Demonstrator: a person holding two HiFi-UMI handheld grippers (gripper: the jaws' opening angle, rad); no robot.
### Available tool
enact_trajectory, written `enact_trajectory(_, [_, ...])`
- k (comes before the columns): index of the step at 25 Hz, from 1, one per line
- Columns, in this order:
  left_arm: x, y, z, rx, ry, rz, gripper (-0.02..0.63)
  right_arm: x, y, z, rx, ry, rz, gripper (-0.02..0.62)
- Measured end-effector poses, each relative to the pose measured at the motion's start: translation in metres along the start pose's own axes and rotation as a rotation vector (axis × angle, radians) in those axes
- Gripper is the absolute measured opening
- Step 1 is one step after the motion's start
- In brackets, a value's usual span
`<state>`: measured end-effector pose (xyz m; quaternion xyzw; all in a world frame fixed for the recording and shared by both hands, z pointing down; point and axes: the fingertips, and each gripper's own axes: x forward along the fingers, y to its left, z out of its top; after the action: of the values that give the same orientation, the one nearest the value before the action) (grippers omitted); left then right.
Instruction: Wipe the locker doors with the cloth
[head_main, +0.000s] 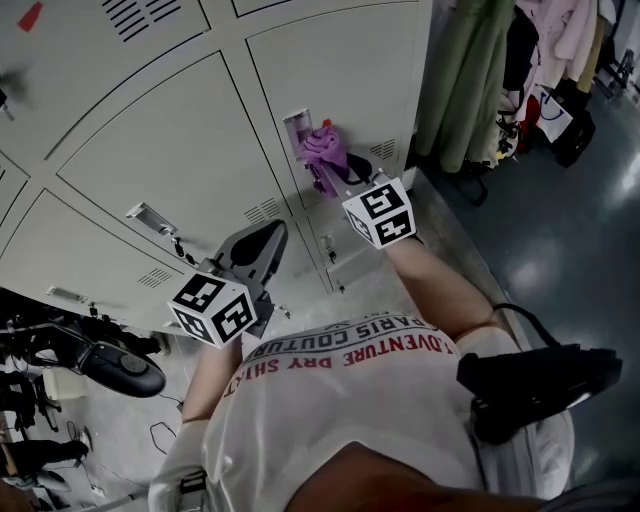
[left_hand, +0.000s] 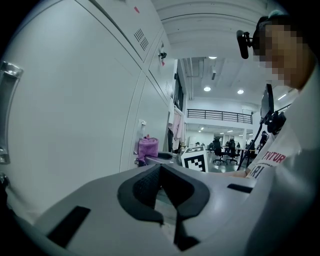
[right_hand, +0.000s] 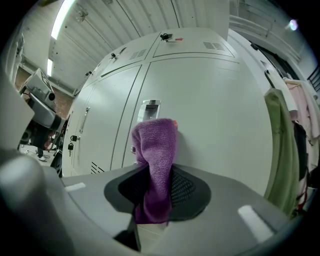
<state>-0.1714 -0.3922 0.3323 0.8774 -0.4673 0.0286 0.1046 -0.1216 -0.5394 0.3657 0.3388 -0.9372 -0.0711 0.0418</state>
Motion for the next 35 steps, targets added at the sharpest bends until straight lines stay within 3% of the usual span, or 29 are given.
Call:
enact_trajectory(7, [0.006,0.0,-0.002,-0.002,0.007,-0.008,0.0,-0.011,-0.037,-0.003,0.021,-0.013,-0.061,0.078])
enact_trajectory(17, [0.017,-0.002,-0.004,-0.004,0.021,-0.024,0.0,-0.044,-0.14,-0.036,0.111,0.038,-0.3,0.078])
enact_trajectory(22, [0.02,-0.003,-0.004,-0.007,0.027,-0.025,0.0,-0.053,-0.169,-0.049,0.14,0.05,-0.373,0.078])
enact_trajectory(29, [0.024,-0.006,-0.002,-0.002,0.031,-0.034,0.0,-0.055,-0.173,-0.054,0.181,0.056,-0.384,0.077])
enact_trajectory(35, [0.022,-0.007,-0.004,-0.006,0.03,-0.029,0.0,-0.06,-0.154,-0.037,0.208,0.016,-0.331,0.078])
